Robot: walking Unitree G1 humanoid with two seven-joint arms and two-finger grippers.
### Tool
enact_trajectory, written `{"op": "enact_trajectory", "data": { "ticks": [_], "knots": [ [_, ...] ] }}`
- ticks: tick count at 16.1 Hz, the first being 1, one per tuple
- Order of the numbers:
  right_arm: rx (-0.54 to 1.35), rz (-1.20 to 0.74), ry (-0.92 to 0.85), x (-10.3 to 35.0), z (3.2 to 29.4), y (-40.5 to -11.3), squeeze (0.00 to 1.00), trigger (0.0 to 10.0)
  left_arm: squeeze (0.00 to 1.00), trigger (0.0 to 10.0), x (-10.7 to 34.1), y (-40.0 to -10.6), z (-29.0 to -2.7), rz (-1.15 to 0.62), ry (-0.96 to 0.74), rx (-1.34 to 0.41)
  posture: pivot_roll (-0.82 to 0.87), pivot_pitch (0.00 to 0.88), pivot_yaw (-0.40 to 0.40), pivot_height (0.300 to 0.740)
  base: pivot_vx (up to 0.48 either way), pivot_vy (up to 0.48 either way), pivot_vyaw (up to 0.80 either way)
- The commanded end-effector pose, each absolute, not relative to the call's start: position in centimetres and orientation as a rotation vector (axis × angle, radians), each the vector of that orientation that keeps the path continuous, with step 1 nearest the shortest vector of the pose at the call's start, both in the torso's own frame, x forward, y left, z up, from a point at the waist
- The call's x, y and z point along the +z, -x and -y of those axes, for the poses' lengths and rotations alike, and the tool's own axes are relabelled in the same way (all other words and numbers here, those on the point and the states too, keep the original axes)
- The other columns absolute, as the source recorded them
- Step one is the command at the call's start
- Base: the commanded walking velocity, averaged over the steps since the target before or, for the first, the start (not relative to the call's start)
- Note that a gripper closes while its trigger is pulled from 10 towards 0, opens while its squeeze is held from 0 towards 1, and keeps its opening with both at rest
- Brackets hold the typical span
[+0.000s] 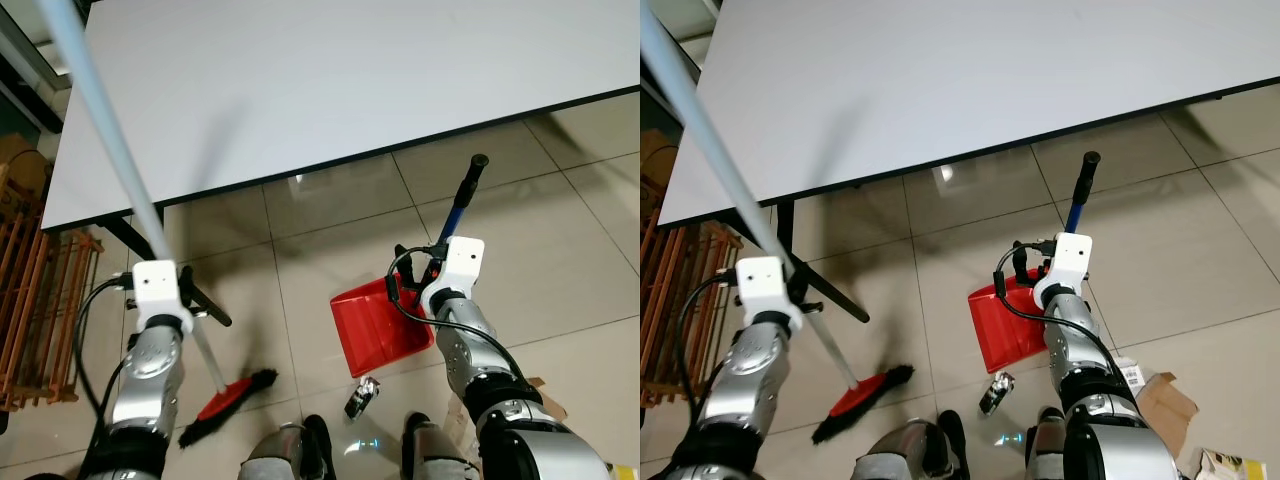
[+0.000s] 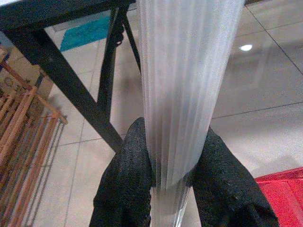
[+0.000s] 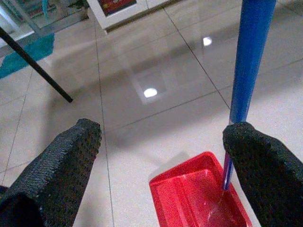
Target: Sweep floor
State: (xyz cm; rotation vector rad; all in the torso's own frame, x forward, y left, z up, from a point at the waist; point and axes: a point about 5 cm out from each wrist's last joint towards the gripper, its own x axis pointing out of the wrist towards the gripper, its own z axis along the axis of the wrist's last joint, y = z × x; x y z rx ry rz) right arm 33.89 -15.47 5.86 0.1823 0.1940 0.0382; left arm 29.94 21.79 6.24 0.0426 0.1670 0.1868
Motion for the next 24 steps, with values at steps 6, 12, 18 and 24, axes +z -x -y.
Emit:
{"op": "enact_trajectory", "data": {
  "ticks": [6,12,18,24],
  "knots": [
    [0.109,-0.209,-0.116,6.1,15.3,-34.2,0.0,10.0,0.0,10.0,5.5,-30.9,-20.2,-0.163,0.029,0.212,-0.2,0.132,0.104,0.74,0.0,0.0,0.0],
    [0.132,-0.207,-0.104,6.1,14.9,-34.2,0.0,10.0,0.0,10.0,5.3,-31.4,-19.4,-0.159,0.057,0.209,-0.21,0.115,0.096,0.74,0.0,-0.131,0.0],
    [0.142,-0.21,-0.101,5.8,14.7,-33.9,0.0,10.0,0.0,10.0,5.5,-31.7,-20.1,-0.154,0.048,0.226,-0.22,0.115,0.098,0.74,0.0,-0.448,0.0],
    [0.131,-0.213,-0.101,5.7,15.0,-33.8,0.0,10.0,0.0,10.0,5.4,-31.7,-20.3,-0.153,0.042,0.232,-0.21,0.119,0.102,0.74,0.0,-0.438,0.0]
  ]
}}
